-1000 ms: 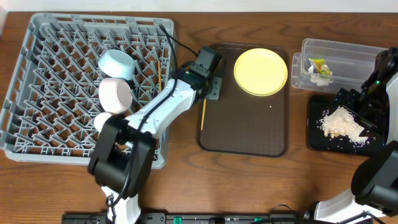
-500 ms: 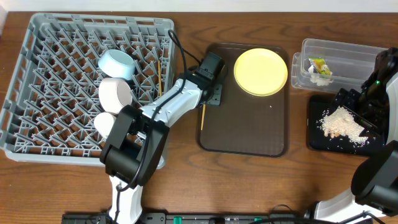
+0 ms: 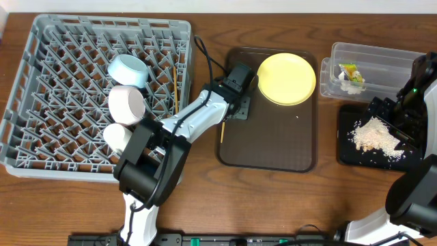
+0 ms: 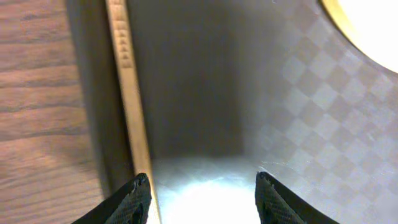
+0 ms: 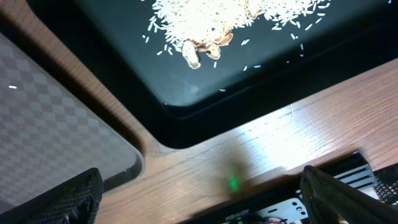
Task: Sort waste into correct bins and load items into the dishwasher
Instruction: 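Move the left gripper back to the remaining chopstick on the tray, then close the left gripper on the second wooden chopstick and lift it, then carry the chopstick left and drop it into the rack, then move the left gripper right to the yellow plate's edge on the tray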
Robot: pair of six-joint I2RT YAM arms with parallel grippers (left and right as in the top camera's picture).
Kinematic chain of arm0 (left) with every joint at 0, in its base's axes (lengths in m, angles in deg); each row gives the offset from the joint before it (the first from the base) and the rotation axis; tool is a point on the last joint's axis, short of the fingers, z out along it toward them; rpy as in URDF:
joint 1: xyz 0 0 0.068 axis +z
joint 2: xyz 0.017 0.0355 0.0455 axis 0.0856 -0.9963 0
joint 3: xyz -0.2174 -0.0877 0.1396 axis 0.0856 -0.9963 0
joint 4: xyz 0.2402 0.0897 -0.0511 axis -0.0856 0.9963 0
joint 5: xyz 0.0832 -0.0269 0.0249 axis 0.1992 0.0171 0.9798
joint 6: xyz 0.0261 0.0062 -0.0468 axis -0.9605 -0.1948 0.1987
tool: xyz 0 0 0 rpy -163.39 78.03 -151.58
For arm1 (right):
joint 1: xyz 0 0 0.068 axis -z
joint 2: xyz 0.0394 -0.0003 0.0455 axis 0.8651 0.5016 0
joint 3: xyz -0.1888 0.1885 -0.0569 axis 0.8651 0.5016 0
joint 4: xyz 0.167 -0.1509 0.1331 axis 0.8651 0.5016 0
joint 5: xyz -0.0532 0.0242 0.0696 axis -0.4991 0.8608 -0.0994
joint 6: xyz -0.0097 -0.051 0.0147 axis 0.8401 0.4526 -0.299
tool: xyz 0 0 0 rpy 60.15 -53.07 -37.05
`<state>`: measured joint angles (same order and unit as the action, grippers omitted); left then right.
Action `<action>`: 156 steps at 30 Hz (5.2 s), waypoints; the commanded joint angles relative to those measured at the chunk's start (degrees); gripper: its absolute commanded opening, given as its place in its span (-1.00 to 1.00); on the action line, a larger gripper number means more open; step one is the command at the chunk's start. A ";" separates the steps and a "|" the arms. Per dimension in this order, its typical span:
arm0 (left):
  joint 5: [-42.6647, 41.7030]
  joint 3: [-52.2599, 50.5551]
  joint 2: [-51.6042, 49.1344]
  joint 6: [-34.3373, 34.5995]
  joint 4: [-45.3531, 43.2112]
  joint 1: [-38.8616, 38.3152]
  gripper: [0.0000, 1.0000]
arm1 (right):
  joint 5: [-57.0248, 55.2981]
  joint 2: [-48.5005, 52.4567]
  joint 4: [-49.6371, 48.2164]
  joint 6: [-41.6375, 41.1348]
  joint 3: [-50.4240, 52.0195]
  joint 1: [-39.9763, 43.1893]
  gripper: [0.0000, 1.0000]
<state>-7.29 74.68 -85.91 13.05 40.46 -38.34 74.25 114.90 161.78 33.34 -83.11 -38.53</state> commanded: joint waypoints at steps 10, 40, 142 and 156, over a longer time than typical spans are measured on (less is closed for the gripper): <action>3.91 0.20 -4.52 0.09 0.24 0.17 0.12 | 0.24 -1.36 0.09 -0.37 -0.07 0.04 0.98; 0.48 0.20 -3.45 0.24 1.77 -1.25 -0.88 | 0.24 -1.36 0.33 -0.35 -0.07 0.04 0.99; 10.34 -0.44 18.58 -10.32 12.48 8.63 -0.88 | 0.22 -1.36 0.44 -0.37 -0.07 0.04 0.98; 6.03 -0.46 8.37 -10.29 -3.19 2.95 -0.84 | 0.24 -1.36 0.52 -0.37 -0.07 0.04 0.99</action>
<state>-0.51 74.62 -74.72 2.69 37.60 -35.54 74.25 114.90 162.20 33.34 -83.11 -38.53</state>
